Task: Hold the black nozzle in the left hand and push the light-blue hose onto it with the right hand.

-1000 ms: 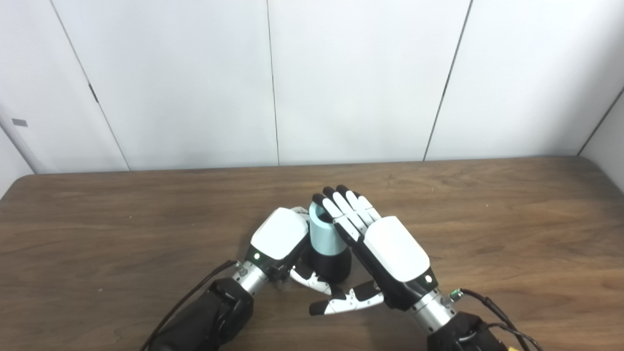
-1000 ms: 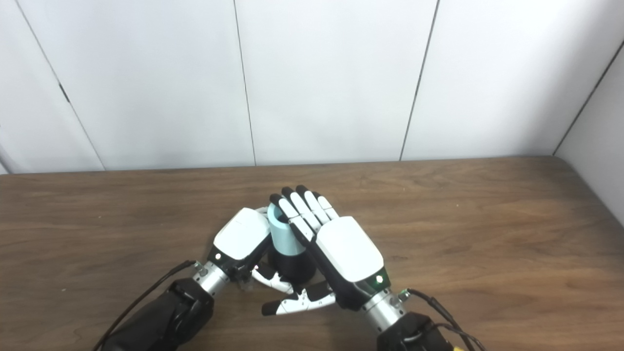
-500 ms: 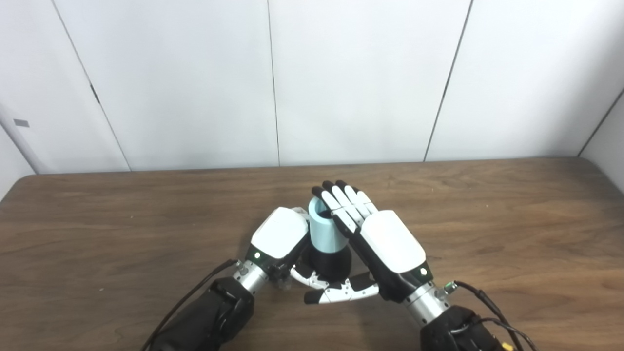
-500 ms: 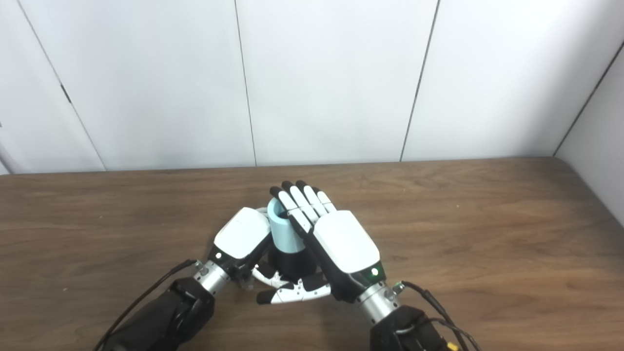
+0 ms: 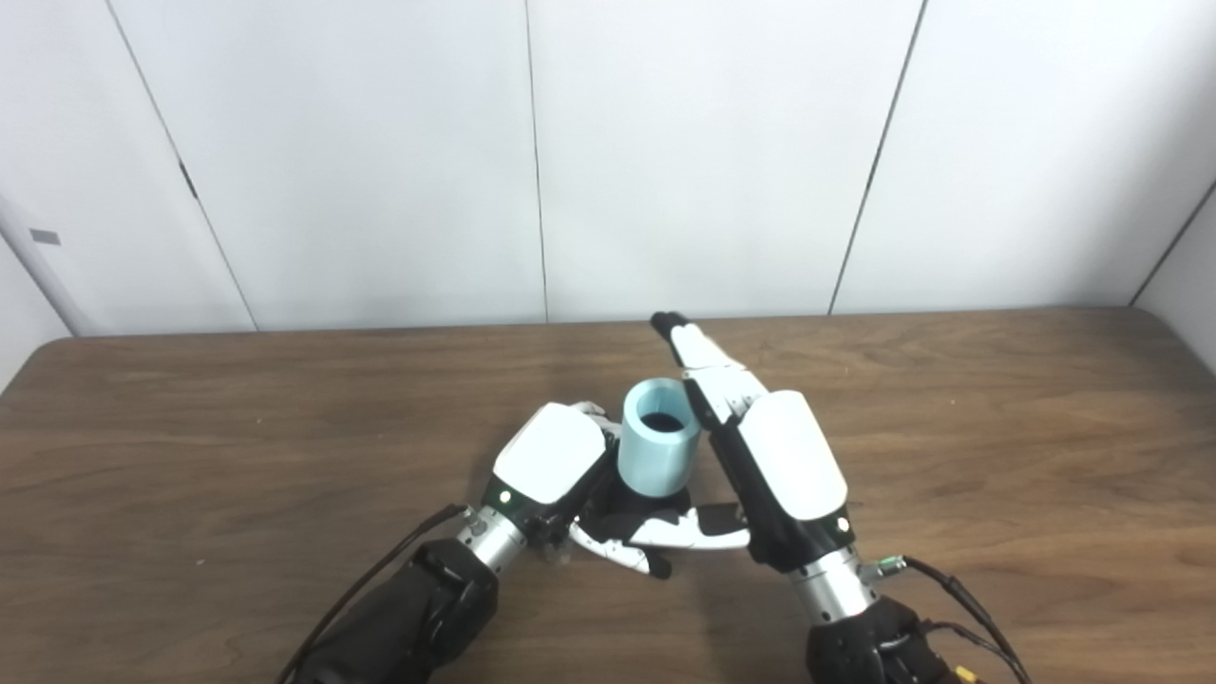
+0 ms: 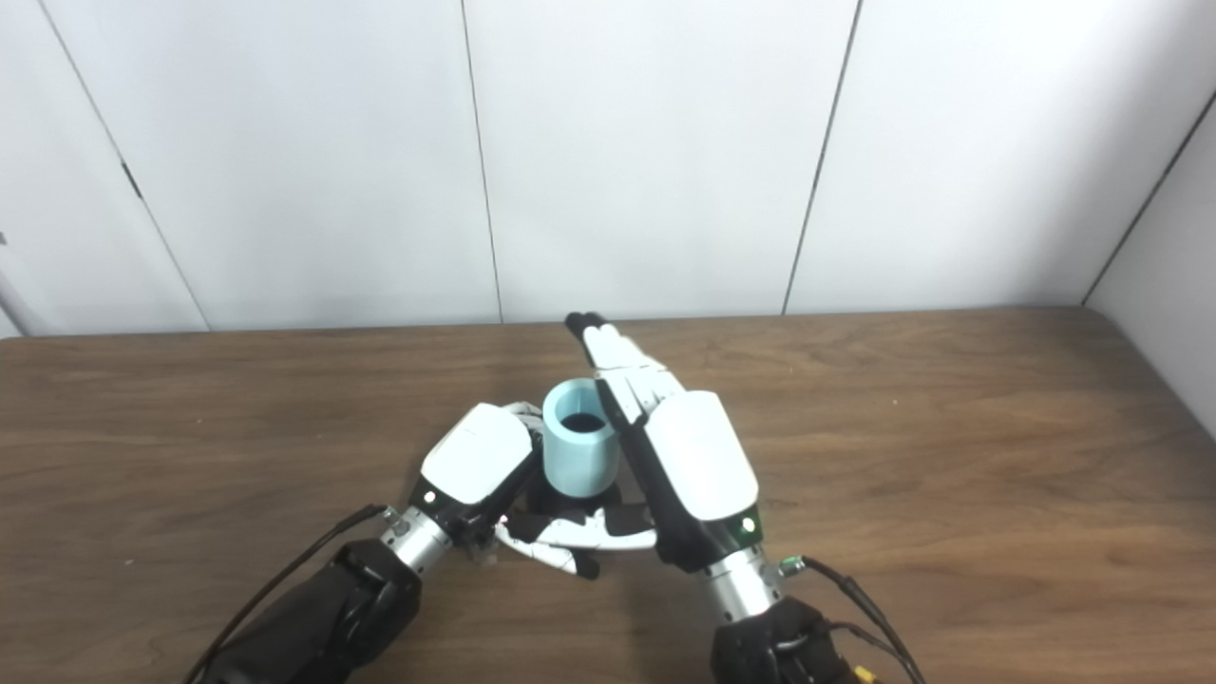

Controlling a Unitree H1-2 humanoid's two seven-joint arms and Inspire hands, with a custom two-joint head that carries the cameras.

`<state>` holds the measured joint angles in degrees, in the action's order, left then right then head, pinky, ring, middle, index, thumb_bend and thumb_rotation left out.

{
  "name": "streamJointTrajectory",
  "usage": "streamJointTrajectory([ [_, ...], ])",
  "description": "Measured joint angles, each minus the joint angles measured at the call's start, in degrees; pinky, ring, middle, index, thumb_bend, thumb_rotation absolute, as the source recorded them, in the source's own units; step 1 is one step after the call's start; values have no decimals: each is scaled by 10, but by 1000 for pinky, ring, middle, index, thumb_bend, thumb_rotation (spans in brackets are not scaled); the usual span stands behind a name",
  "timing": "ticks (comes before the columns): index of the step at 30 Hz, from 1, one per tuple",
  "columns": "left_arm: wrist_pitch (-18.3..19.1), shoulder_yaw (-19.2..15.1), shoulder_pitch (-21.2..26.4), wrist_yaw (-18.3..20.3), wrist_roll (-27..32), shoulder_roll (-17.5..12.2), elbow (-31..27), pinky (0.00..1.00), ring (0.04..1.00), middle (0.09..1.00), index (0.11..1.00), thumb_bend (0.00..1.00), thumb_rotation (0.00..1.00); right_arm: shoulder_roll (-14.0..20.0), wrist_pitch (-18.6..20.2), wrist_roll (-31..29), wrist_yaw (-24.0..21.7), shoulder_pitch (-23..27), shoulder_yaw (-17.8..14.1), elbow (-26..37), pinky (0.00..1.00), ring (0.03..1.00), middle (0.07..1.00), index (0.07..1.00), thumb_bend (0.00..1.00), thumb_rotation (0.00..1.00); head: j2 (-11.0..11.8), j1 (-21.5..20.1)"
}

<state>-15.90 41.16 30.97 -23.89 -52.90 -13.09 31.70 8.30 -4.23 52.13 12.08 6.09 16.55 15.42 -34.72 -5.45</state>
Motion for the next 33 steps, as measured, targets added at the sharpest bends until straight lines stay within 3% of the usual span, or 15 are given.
streamJointTrajectory([
  [8,0,0,0,0,0,0,0,684,475,421,506,501,0,12,-41,-36,41,-14,-37,-44,1000,1000,1000,1000,817,834,0,-3],
  [14,0,0,0,0,0,0,0,695,478,423,511,501,0,11,-58,-81,49,-39,-60,-58,999,1000,1000,1000,834,813,2,-4],
  [17,9,-11,-2,12,4,1,-2,737,501,479,473,503,0,5,-59,-103,50,-47,-63,-58,956,1000,1000,1000,827,809,2,-5],
  [18,14,-16,-4,19,6,2,-5,793,572,551,484,512,31,3,-59,-108,50,-48,-64,-59,945,1000,1000,1000,828,805,3,-4],
  [19,25,-22,-8,29,13,3,-16,842,636,612,607,722,128,1,-59,-113,49,-49,-64,-60,948,1000,1000,1000,831,799,4,-3],
  [20,39,-27,-14,38,18,4,-30,869,683,661,678,858,219,-1,-59,-118,49,-51,-64,-63,957,1000,1000,1000,836,792,4,-3],
  [22,71,-37,-26,55,24,13,-58,911,768,758,764,972,349,-1,-59,-126,49,-53,-64,-77,960,1000,1000,1000,857,786,5,-3],
  [25,104,-45,-40,69,26,20,-86,967,870,842,844,999,447,-1,-58,-130,45,-54,-64,-104,971,1000,1000,1000,892,772,7,-3],
  [29,138,-48,-44,101,26,22,-113,999,979,925,915,1000,471,-1,-56,-139,38,-54,-66,-117,958,1000,1000,1000,922,794,8,-4],
  [33,162,-51,-44,145,32,20,-140,1000,999,991,976,1000,476,-1,-56,-153,38,-53,-70,-119,975,1000,1000,1000,939,769,8,-3],
])
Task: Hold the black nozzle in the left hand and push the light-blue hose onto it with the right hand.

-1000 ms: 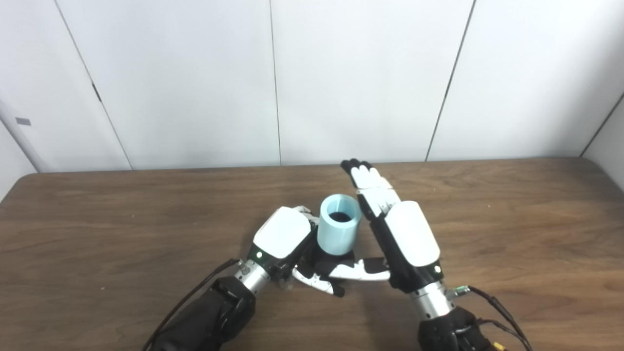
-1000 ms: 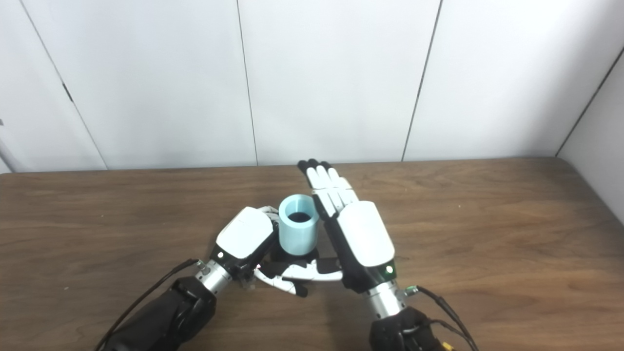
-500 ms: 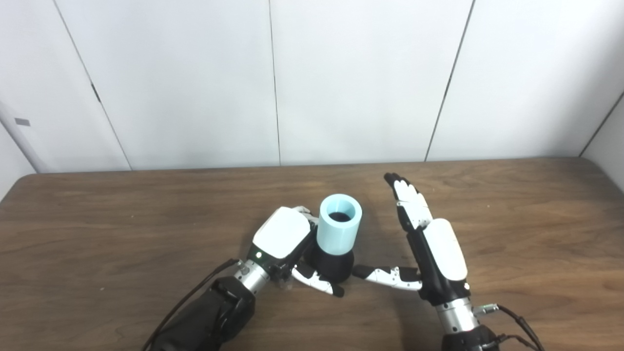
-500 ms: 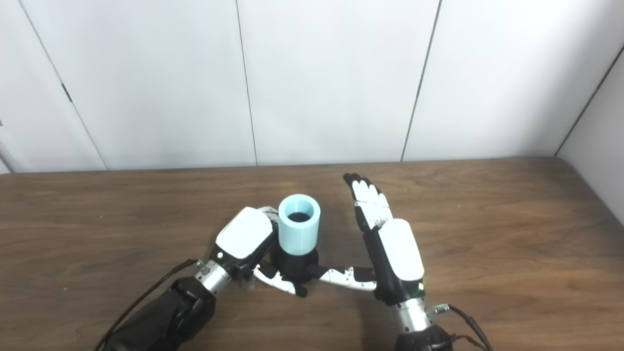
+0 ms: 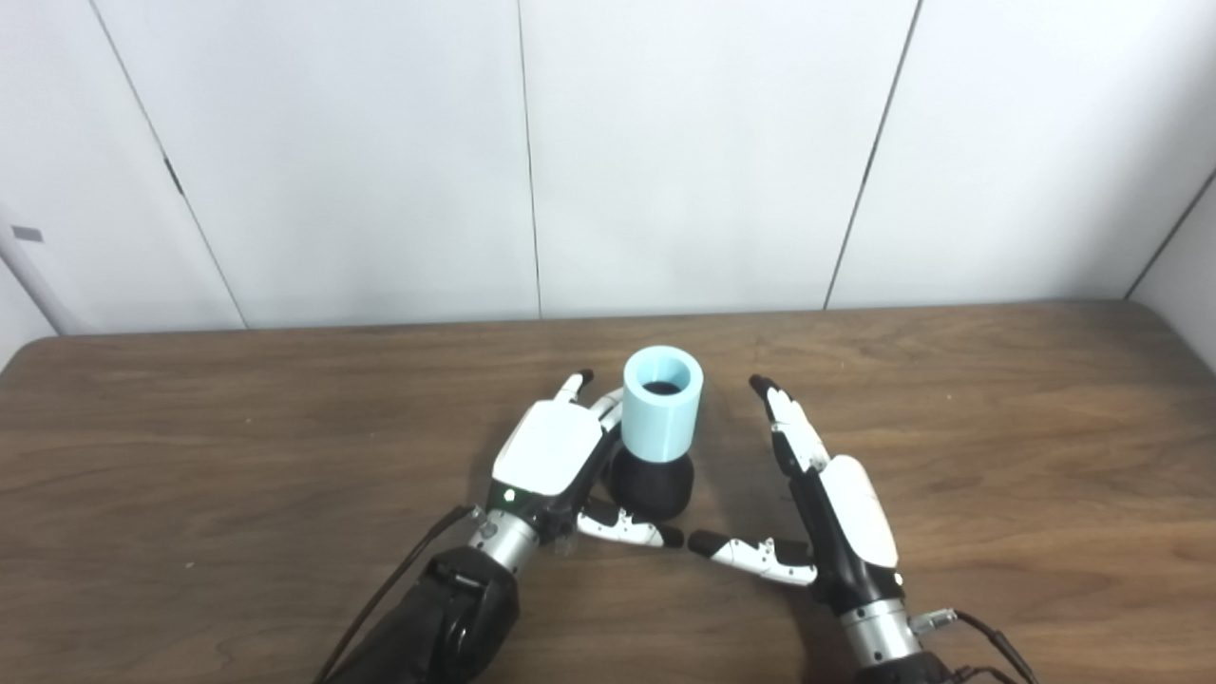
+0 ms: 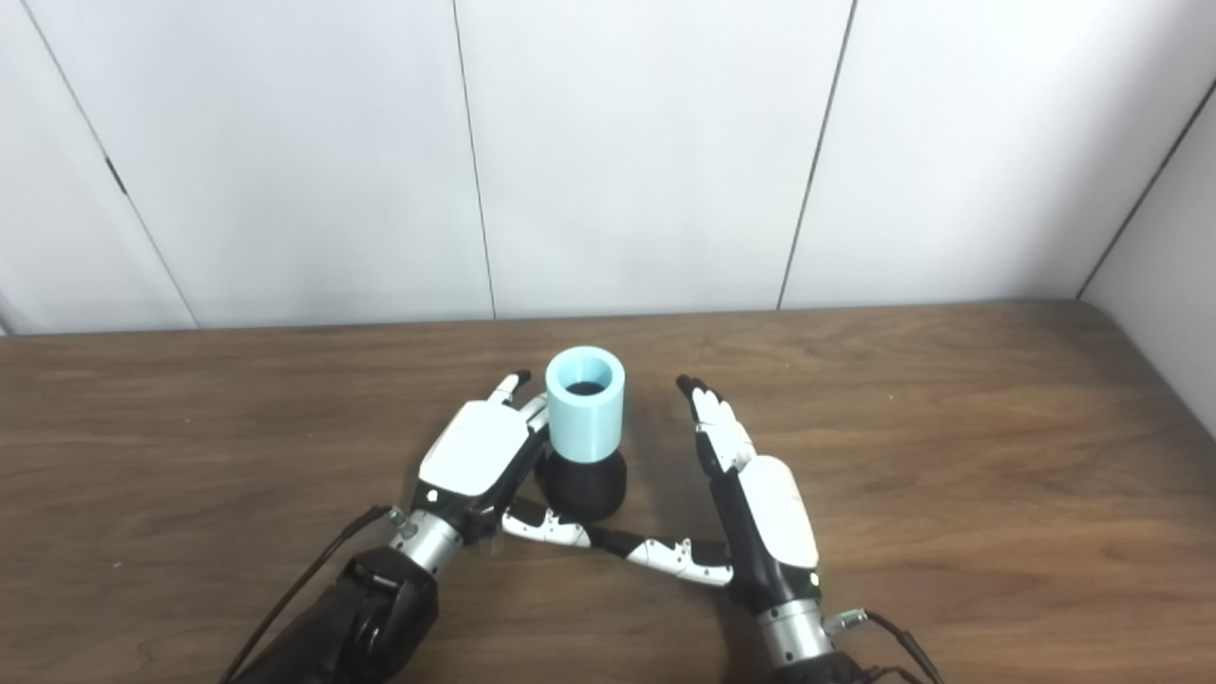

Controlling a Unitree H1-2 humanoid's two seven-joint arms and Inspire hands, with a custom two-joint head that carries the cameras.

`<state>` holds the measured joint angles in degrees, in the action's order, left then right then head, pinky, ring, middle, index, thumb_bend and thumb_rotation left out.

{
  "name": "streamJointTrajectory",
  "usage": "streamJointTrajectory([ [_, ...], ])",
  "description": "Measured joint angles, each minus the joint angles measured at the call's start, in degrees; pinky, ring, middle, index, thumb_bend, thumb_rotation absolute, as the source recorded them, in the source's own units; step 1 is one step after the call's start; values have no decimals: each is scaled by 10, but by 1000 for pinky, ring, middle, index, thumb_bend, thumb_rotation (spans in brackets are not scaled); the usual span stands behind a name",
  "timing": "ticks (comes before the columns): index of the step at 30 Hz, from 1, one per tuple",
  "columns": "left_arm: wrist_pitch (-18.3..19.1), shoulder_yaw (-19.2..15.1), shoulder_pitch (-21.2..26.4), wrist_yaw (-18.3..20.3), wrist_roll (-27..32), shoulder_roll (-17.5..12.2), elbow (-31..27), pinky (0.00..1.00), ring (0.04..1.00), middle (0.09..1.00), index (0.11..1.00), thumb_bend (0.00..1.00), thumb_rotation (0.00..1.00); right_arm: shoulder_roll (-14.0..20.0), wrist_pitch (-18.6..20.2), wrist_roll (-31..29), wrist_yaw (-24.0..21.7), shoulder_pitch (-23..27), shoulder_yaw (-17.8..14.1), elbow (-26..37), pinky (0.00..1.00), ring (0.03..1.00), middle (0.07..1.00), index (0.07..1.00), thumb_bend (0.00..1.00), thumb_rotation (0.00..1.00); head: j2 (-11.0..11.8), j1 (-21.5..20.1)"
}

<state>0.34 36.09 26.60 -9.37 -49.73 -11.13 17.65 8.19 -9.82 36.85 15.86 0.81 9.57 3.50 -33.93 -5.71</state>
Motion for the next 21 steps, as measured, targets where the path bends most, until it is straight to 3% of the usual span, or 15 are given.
streamJointTrajectory([
  [6,27,-11,-1,85,25,-20,-55,1000,1000,1000,1000,1000,524,-3,0,-41,0,4,-10,-6,970,1000,1000,1000,957,803,4,3],
  [12,50,-40,-31,202,87,-68,-151,1000,1000,1000,1000,1000,420,-11,-1,-92,-1,15,-31,-20,974,1000,1000,1000,922,779,9,-1],
  [15,91,-71,-71,283,136,-93,-201,968,1000,1000,1000,1000,373,-13,-2,-135,-5,19,-43,-27,959,1000,1000,1000,904,766,13,-1],
  [18,135,-134,-107,313,179,-121,-254,840,975,1000,1000,1000,381,-16,1,-170,-15,18,-56,-27,878,949,959,973,706,767,17,-3],
  [21,172,-236,-145,348,276,-166,-281,858,966,1000,1000,1000,434,-34,13,-201,-23,3,-69,-8,824,898,908,910,516,696,18,-3],
])
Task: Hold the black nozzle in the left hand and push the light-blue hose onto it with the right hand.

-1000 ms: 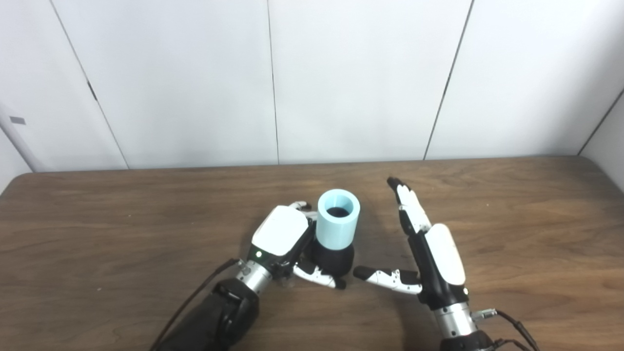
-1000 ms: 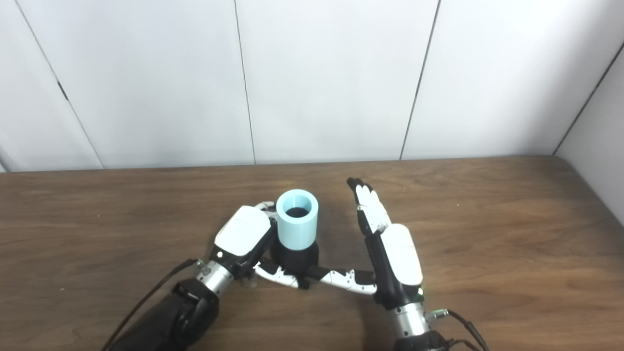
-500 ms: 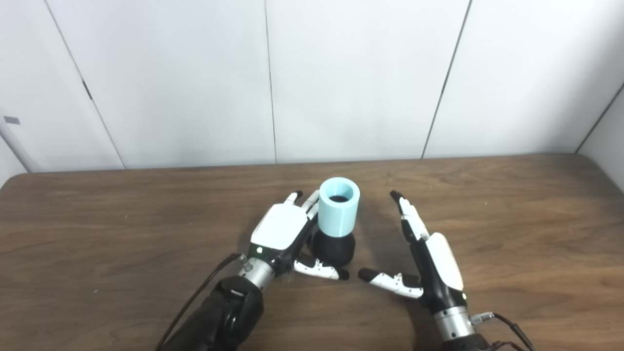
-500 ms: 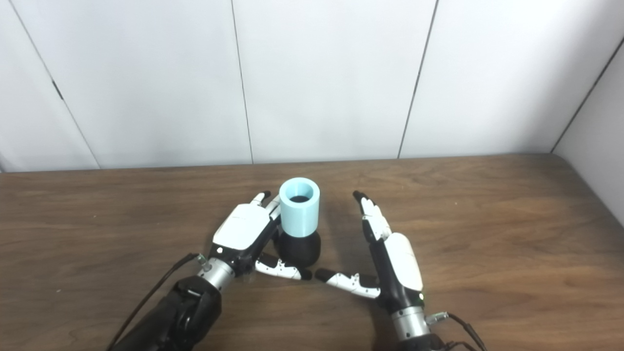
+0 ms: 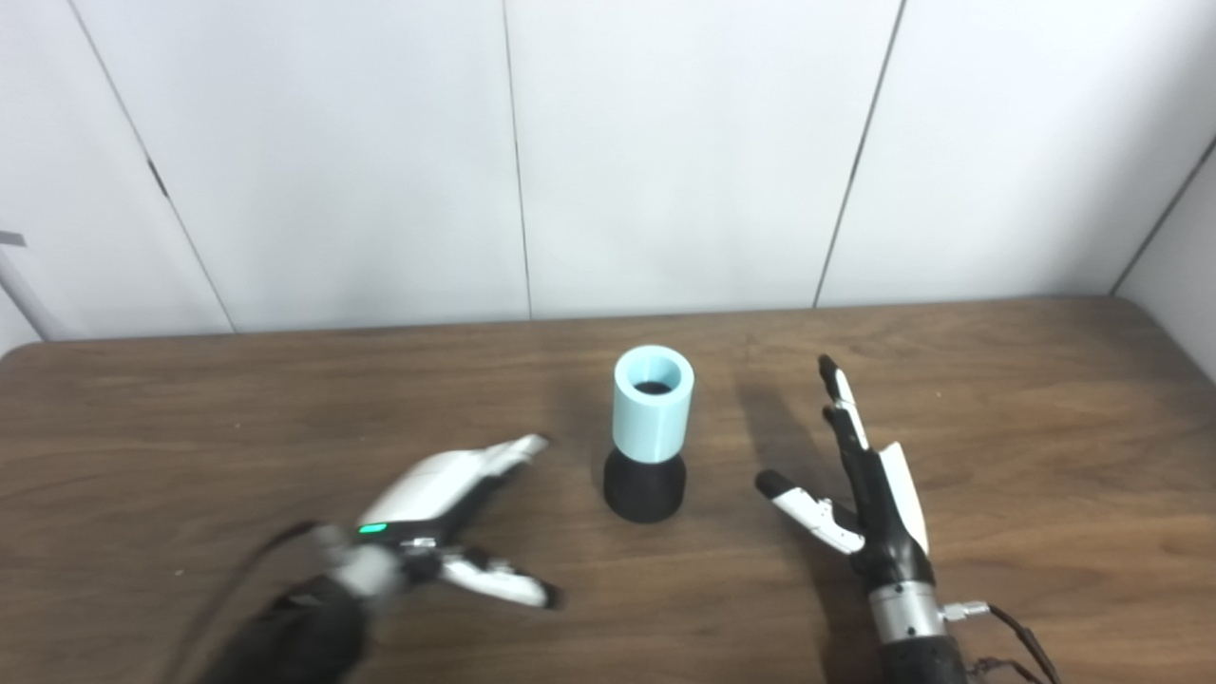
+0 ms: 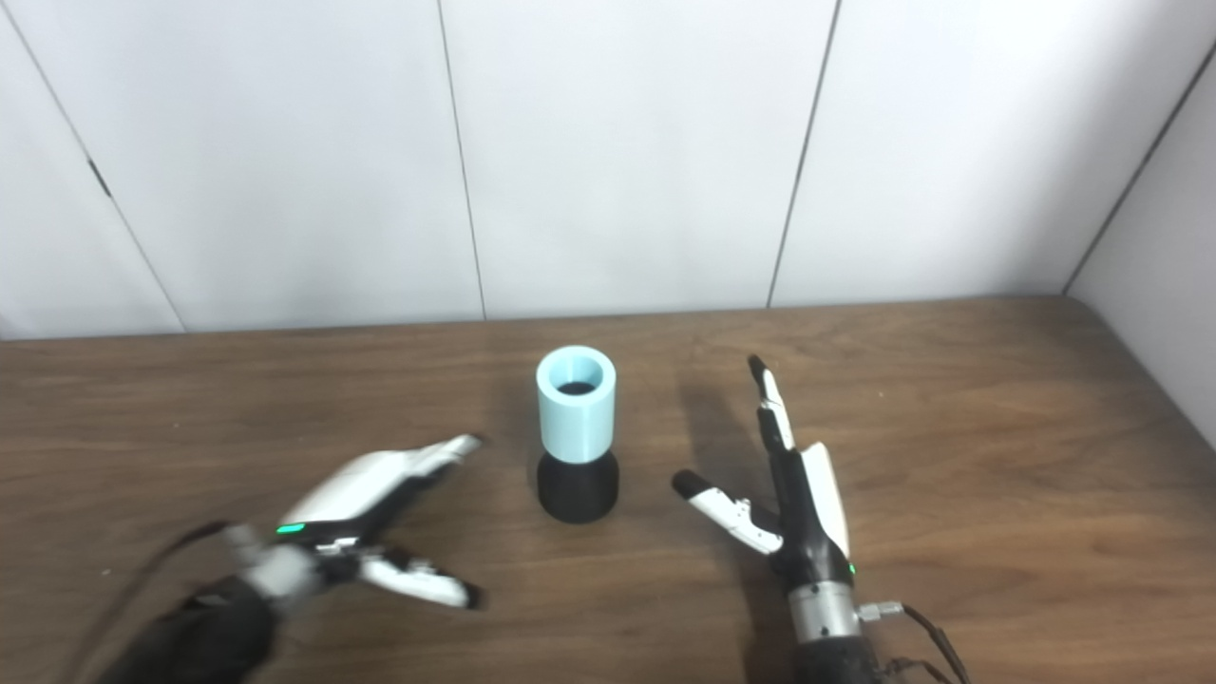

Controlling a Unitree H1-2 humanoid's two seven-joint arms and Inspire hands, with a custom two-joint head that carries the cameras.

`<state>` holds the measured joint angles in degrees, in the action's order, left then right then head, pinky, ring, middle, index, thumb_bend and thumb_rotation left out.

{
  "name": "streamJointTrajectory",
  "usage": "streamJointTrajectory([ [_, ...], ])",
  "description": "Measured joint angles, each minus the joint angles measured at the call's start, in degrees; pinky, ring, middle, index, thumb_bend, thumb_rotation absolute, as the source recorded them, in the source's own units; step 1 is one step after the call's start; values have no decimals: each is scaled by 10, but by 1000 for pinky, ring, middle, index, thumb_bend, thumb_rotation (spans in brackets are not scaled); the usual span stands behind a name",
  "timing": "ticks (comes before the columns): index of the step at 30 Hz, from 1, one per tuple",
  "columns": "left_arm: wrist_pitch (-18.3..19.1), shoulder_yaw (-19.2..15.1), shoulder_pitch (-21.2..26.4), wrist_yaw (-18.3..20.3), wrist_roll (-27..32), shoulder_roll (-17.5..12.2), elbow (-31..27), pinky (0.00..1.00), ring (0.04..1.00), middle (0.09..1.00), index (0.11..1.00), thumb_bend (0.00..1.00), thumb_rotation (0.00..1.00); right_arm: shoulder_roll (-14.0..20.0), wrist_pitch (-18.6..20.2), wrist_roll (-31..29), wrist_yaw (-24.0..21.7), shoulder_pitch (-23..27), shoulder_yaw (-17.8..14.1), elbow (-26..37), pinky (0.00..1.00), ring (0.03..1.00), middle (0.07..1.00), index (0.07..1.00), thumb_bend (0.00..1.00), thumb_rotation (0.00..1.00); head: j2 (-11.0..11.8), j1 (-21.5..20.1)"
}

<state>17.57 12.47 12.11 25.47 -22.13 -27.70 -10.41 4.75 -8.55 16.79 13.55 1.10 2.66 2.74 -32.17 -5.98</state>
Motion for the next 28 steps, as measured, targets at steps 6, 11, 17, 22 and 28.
streamJointTrajectory([
  [6,-37,-100,-50,-28,102,-15,15,899,984,1000,1000,1000,484,-13,5,-75,-30,-12,-18,10,753,826,848,829,396,522,11,3],
  [11,-133,-133,-71,-78,157,27,66,885,942,964,965,807,757,-31,9,-122,-55,-14,-24,10,654,762,788,762,251,304,17,6],
  [17,-188,-155,-76,-94,248,87,115,931,945,939,927,271,819,-34,8,-141,-58,-7,-42,5,649,752,777,744,210,146,25,18],
  [22,-205,-167,-83,-113,281,115,123,818,879,872,867,252,719,-38,2,-159,-61,1,-55,-6,673,752,771,736,231,162,28,26],
  [28,-199,-172,-108,-145,303,157,87,799,868,845,833,248,631,-45,10,-160,-53,4,-69,-4,677,741,755,733,313,201,25,39],
])
